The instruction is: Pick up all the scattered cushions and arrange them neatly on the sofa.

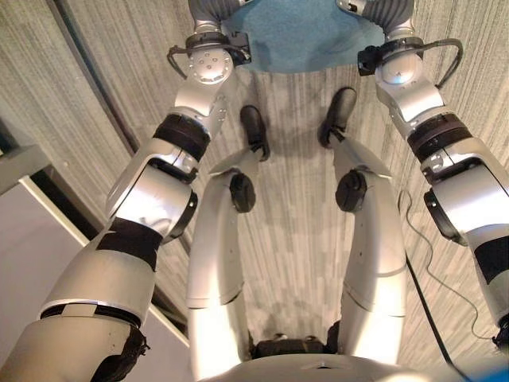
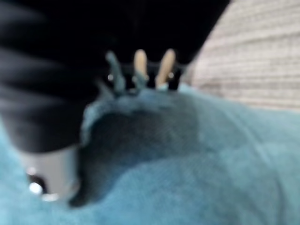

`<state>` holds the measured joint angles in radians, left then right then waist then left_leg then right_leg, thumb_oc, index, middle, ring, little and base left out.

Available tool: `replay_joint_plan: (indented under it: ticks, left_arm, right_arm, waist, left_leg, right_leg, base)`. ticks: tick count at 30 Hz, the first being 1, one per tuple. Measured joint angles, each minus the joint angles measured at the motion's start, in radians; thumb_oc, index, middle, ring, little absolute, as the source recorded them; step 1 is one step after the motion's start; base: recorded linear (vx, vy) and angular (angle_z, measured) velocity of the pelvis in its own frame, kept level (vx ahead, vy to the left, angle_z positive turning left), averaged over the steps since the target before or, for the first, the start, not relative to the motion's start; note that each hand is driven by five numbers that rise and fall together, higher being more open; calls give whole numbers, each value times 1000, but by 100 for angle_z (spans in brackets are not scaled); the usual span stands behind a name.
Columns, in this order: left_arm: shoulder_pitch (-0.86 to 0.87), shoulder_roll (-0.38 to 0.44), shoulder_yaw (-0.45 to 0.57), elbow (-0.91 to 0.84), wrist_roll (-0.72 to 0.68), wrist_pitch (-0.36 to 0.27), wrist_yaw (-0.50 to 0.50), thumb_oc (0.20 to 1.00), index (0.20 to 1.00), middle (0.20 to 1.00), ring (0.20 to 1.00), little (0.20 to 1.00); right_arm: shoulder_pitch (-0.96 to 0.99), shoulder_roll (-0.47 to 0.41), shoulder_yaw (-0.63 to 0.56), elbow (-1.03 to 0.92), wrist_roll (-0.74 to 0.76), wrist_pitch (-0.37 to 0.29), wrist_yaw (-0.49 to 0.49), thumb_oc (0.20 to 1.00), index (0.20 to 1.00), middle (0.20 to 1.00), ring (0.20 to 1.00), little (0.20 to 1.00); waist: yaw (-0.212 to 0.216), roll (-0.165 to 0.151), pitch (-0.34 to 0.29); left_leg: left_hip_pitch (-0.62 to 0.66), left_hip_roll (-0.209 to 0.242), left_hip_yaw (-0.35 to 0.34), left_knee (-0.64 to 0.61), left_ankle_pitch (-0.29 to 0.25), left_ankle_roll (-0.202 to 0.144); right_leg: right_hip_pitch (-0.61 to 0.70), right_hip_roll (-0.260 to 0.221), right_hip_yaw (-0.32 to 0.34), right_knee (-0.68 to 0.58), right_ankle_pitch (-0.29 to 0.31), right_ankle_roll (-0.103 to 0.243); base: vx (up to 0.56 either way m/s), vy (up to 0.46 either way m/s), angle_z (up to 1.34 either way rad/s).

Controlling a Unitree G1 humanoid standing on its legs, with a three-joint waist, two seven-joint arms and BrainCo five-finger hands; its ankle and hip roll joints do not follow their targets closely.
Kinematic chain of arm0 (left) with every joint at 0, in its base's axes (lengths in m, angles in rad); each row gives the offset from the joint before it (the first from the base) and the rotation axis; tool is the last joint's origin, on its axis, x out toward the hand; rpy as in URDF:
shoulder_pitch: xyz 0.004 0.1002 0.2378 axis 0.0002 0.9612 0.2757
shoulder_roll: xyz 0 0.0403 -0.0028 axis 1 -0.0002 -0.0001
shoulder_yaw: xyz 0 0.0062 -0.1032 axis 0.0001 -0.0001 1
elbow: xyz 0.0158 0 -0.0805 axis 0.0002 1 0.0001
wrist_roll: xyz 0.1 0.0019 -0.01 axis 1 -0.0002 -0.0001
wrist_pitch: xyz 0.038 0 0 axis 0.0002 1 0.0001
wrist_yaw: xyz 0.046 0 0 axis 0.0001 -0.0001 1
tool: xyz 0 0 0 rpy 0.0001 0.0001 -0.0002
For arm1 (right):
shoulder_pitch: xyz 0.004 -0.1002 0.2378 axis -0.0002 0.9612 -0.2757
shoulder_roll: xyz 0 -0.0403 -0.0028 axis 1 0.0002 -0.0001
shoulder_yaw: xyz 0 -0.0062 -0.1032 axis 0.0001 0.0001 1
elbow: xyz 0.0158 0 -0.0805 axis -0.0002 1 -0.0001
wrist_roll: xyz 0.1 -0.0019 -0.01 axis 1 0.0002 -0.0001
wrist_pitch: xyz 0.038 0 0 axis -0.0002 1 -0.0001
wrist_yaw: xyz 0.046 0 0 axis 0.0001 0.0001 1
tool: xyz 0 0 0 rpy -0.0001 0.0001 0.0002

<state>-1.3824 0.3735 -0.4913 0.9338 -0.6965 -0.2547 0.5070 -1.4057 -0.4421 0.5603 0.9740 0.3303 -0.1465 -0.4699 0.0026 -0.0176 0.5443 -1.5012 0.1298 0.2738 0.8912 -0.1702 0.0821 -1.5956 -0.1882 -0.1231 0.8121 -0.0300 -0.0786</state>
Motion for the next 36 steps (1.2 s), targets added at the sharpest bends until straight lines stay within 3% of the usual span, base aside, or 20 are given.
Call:
replay_joint_plan:
  ticks: [6, 12, 13, 14, 16, 17, 19, 20, 23, 29, 32, 33, 36]
  left_arm:
    - [44, -6, 32, -79, -21, -2, 5, 200, 200, 200, 200, 200]
    - [153, -70, 112, -181, -35, -23, 20, 200, 200, 200, 200, 200]
    - [191, -78, 120, -209, -38, -24, 20, 200, 200, 200, 200, 200]
    - [282, -92, 134, -264, -37, -36, 21, 200, 200, 200, 200, 200]
    - [400, -95, 184, -430, -34, -32, 22, 200, 200, 200, 200, 200]
    - [457, -100, 179, -445, -23, -40, 21, 200, 200, 200, 200, 200]
    - [555, -123, 177, -464, -17, -65, 16, 200, 200, 200, 200, 200]
    - [583, -126, 178, -505, -17, -69, 15, 200, 200, 200, 200, 200]
    - [627, -128, 179, -559, -17, -67, 2, 200, 200, 200, 200, 200]
    - [731, -134, 174, -560, -18, -62, -33, 200, 200, 200, 200, 200]
    - [829, -135, 169, -560, -18, -59, -52, 200, 200, 200, 200, 200]
    - [865, -129, 164, -560, -17, -59, -73, 200, 200, 200, 200, 200]
    - [905, -116, 126, -567, 5, -59, -110, 200, 200, 200, 200, 200]
  right_arm:
    - [20, -1, -57, -64, 0, 0, -7, 200, 200, 200, 200, 200]
    - [95, -1, -104, -138, 0, 0, -9, 200, 200, 200, 200, 200]
    - [140, 2, -123, -168, -1, 0, -10, 200, 200, 200, 200, 200]
    - [240, 9, -153, -234, -1, -5, -10, 200, 200, 200, 200, 200]
    - [376, 11, -227, -413, 0, -7, -10, 200, 200, 200, 200, 200]
    - [443, 31, -225, -440, -1, -15, -10, 200, 200, 200, 200, 200]
    - [553, 57, -227, -470, -1, -50, -8, 200, 200, 200, 200, 200]
    - [603, 59, -251, -541, -1, -65, -8, 200, 200, 200, 200, 200]
    - [677, 58, -285, -659, -2, -83, -7, 200, 200, 200, 200, 200]
    - [771, 77, -279, -679, -2, -102, 4, 200, 200, 200, 200, 200]
    - [893, 90, -247, -682, -3, -101, 38, 200, 200, 200, 200, 200]
    - [948, 90, -236, -683, -3, -102, 54, 200, 200, 200, 200, 200]
    - [1063, 92, -238, -698, -3, -102, 73, 200, 200, 200, 200, 200]
  waist:
    - [4, 1, -1]
    - [-2, 1, -1]
    - [-6, 1, -3]
    - [-12, 10, -65]
    - [-25, 12, -6]
    - [-29, 15, -32]
    - [-39, 15, -159]
    - [-39, 16, -168]
    - [-47, 16, -168]
    - [-53, 16, -167]
    - [-54, 13, -166]
    - [-62, 14, -167]
    - [-78, 6, -207]
  left_leg:
    - [3, 3, -1, -17, 13, -5]
    - [70, -6, -4, -66, 32, -12]
    - [114, -10, -6, -93, 44, -14]
    - [138, -13, -18, -134, 50, -17]
    - [306, -24, -21, -232, 83, -29]
    - [354, -31, -30, -262, 90, -38]
    - [351, -36, -50, -287, 79, -51]
    - [394, -35, -51, -306, 84, -49]
    - [486, -36, -58, -351, 95, -58]
    - [689, -38, -64, -458, 113, -78]
    - [922, -34, -66, -572, 130, -97]
    - [1023, -30, -67, -616, 136, -107]
    - [1109, -14, -65, -645, 150, -129]
  right_leg:
    - [2, 6, -1, -9, 8, -4]
    - [67, 7, -6, -35, 8, -5]
    - [111, 6, -15, -63, 13, -8]
    - [146, 10, -32, -100, 9, 5]
    - [320, 14, -57, -190, 37, -4]
    - [371, 19, -61, -221, 40, 3]
    - [372, 27, -60, -241, 20, 26]
    - [416, 31, -66, -256, 21, 27]
    - [515, 37, -88, -305, 36, 16]
    - [717, 54, -110, -394, 38, 17]
    - [943, 82, -124, -487, 37, 19]
    - [1045, 95, -133, -524, 26, 34]
    - [1161, 116, -158, -588, 17, 43]
  base:
    - [3, -32, 1]
    - [-15, -48, 5]
    - [-72, -78, 8]
    - [-102, -124, 7]
    - [-54, -81, 4]
    - [0, 0, 0]
    - [-2, -69, 0]
    - [-26, -95, 0]
    - [1, -77, 1]
    - [33, -85, 2]
    - [102, -129, -1]
    - [105, -124, 8]
    - [51, -80, 16]
